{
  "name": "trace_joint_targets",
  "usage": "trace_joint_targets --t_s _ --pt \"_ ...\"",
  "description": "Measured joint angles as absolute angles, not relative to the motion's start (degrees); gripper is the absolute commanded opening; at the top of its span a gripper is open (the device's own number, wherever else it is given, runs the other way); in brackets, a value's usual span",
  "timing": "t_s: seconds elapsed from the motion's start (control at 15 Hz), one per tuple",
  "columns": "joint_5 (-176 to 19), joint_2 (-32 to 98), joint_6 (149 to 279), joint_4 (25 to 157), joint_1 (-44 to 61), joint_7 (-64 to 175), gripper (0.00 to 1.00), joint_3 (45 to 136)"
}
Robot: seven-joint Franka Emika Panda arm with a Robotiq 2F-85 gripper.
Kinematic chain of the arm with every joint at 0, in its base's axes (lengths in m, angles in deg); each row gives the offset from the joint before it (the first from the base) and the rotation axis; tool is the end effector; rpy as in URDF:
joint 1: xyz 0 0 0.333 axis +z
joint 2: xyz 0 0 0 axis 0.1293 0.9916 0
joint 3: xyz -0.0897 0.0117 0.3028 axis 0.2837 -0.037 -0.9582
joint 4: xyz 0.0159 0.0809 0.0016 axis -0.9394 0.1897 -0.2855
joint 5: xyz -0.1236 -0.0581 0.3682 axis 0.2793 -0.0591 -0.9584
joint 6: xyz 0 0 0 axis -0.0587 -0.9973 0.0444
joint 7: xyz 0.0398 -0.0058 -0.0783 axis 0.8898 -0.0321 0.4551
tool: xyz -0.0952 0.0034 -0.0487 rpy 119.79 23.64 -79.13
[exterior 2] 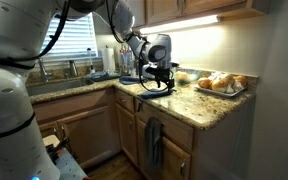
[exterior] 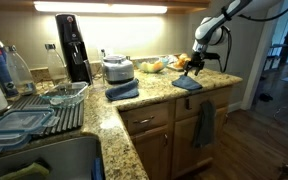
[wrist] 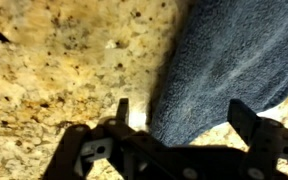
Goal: Hang the the cloth on the right side of the counter on the right drawer
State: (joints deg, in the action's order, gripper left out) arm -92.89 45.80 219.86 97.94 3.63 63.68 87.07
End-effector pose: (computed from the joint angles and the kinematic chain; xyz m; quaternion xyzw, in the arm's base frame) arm 0.6845 -0.0551 0.3088 -0.9890 0.0797 -0.1101 0.0592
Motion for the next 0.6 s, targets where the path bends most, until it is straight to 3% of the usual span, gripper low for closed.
trace_joint_targets --t_s 0.2,0.33,0.53,0.6 --pt "-92.9 48.6 219.6 94.5 3.6 63.5 1.0 87.1" --pt "-92.9 50.1 219.4 92.6 3.6 63.5 0.85 87.1" --pt "-92.9 51.7 218.9 90.6 3.6 63.5 0.77 87.1" --pt "-92.9 52.2 218.6 90.1 3.5 63.5 0.65 87.1"
